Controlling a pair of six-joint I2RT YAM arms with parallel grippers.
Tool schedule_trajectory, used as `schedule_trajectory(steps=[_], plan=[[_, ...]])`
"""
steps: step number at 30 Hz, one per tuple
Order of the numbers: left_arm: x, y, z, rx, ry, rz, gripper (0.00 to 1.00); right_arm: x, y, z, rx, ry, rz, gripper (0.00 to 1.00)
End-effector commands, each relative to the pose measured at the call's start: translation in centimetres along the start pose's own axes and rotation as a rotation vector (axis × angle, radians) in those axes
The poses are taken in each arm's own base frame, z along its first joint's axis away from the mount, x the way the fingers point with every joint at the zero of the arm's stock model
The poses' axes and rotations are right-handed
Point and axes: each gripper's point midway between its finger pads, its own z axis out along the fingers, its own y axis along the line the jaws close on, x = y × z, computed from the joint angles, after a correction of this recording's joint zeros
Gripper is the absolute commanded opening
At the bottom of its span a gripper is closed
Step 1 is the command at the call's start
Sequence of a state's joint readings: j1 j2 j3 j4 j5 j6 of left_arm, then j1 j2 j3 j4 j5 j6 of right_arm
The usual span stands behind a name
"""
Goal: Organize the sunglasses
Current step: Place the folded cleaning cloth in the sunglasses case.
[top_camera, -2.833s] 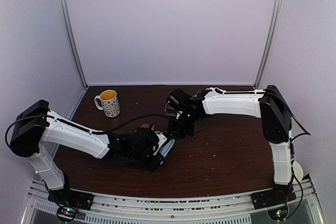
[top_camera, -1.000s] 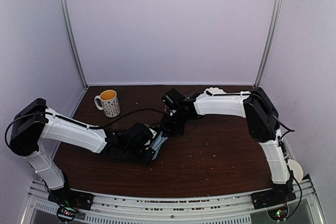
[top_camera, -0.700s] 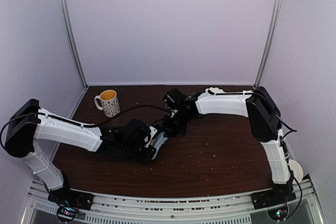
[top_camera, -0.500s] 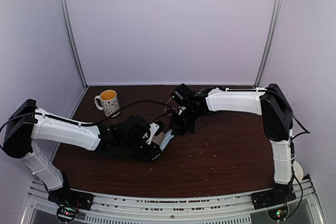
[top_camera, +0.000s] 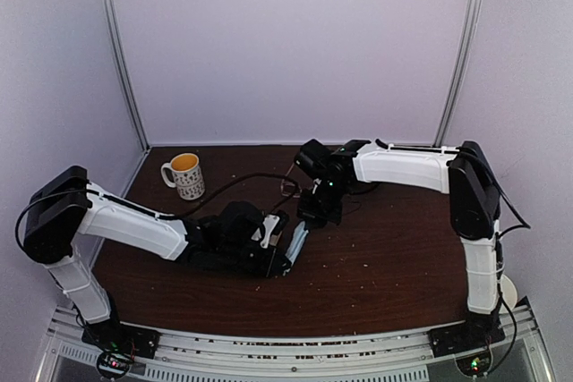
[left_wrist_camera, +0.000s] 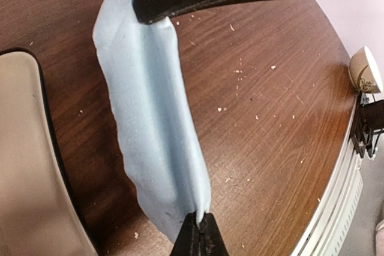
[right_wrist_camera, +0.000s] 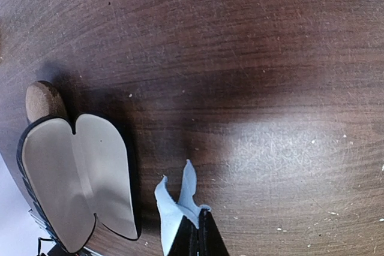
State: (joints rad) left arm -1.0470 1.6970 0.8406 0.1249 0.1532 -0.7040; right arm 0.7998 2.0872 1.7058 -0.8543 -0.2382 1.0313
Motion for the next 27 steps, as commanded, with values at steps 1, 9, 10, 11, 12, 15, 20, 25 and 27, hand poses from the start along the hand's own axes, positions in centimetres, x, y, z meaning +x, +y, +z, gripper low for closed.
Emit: schedule_trajectory(steps=[1, 9, 10, 11, 12, 15, 20, 25, 27], plan=[[0.4, 0.6, 0.1, 0.002, -0.002, -0.079, 0.00, -1.9, -0.6, 0.7, 0.055, -0.052, 0.045, 0.00], [1.5, 2.2, 0.8, 0.016, 0.026, -0.131, 0.00, -2.4, -0.4, 3.0, 0.070, -0.043, 0.080, 0.00], [1.6, 2.4, 0.9, 0.013, 0.027, -0.136, 0.00, -2.4, -0.3, 3.3, 0.069, -0.039, 0.082, 0.00], [1.7, 2.6, 0.8, 0.012, 0.026, -0.145, 0.00, -2.4, -0.1, 3.4, 0.066, -0.037, 0.084, 0.00], [1.8, 2.9, 0.7, 0.009, 0.026, -0.154, 0.00, -2.4, 0.1, 3.6, 0.061, -0.036, 0.087, 0.00], [2.0, 3.6, 0.2, 0.002, 0.019, -0.189, 0.00, -2.5, 1.0, 4.0, 0.045, -0.035, 0.087, 0.00], [2.3, 4.2, -0.8, -0.007, 0.001, -0.214, 0.00, -2.2, 2.5, 4.8, 0.017, -0.026, 0.084, 0.00], [2.0, 4.0, -1.4, -0.007, -0.005, -0.201, 0.00, -1.7, 3.8, 5.2, -0.003, -0.015, 0.073, 0.00], [1.9, 3.7, -1.4, 0.001, -0.002, -0.197, 0.00, -1.5, 3.6, 5.1, 0.006, -0.017, 0.072, 0.00]])
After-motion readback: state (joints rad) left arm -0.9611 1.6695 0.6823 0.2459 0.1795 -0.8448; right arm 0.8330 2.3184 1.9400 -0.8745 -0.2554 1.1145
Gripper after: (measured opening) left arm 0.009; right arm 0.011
